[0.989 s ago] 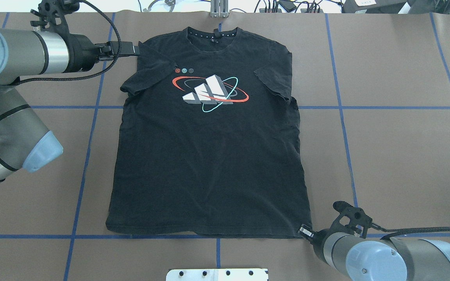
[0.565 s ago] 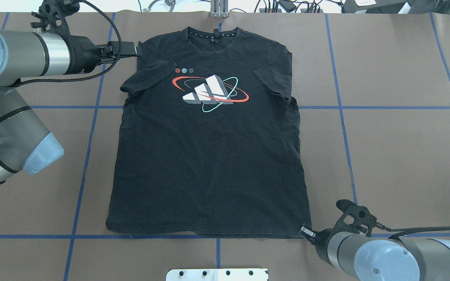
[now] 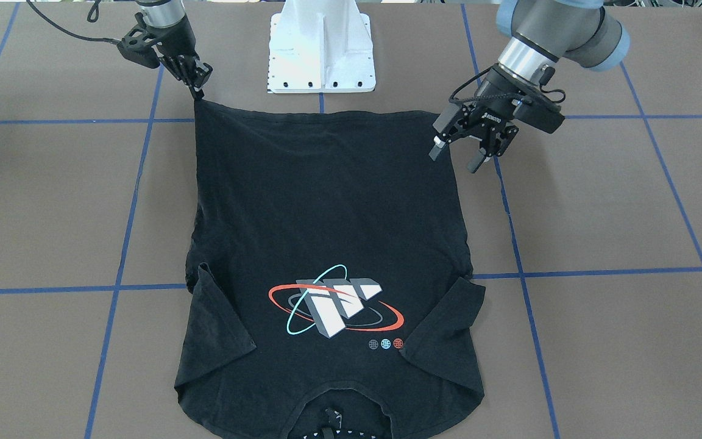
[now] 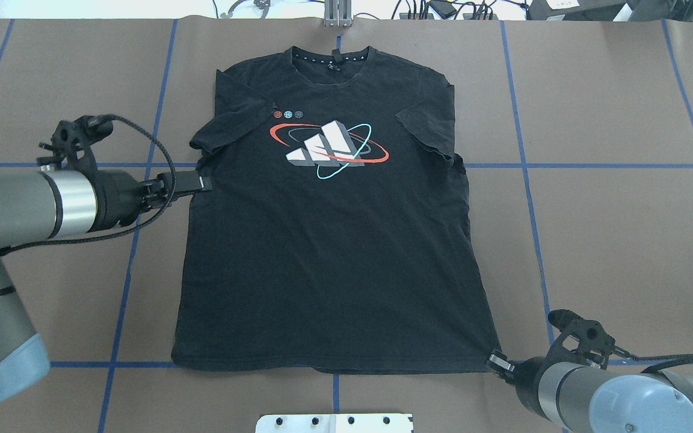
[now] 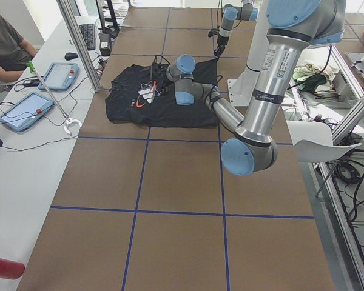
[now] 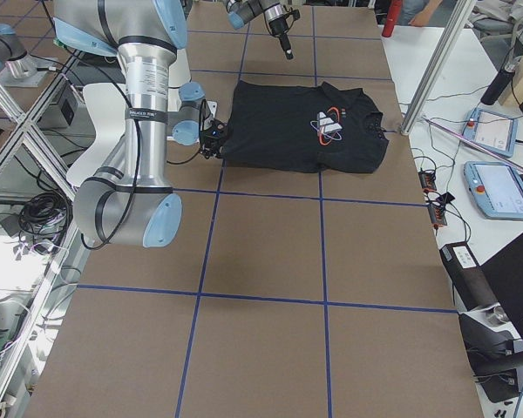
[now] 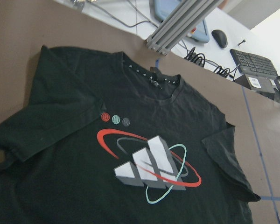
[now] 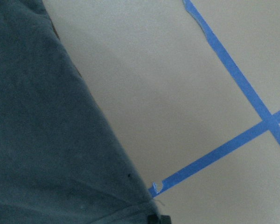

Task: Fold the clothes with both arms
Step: 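Move the left gripper down to the other hem corner nearest the robot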

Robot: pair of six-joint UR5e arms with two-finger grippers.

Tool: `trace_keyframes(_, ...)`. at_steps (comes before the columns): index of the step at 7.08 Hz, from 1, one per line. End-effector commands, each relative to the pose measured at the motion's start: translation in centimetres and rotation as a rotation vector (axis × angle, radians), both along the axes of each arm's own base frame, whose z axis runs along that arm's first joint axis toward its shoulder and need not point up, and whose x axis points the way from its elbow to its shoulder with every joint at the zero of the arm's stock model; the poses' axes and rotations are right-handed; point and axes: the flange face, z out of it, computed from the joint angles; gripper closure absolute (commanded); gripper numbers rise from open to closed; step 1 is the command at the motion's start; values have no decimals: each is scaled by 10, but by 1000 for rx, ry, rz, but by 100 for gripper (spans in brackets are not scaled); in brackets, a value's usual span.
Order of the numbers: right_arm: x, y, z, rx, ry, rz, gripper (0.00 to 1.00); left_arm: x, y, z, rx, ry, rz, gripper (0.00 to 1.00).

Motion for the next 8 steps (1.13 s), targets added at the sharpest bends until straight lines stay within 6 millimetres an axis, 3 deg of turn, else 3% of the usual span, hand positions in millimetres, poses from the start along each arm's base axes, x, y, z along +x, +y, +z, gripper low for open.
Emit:
trace_keyframes(1,4,14,4,-2,12,-34,100,31,81,49,-94,-67,41,1)
trace_keyframes(2,4,16,6,-3,18,-37,100,52,119,63,-138,-75,58,3)
trace_keyframes(4,1,25,3,-2,12,-57,100,75,164,69,-190,-68,97,9)
trace_keyframes(6,1,26,4,-2,15,-59,100,89,193,70,-217,-59,115,18)
trace_keyframes(8,1,25,4,-1,15,-56,100,93,200,77,-229,-74,118,29)
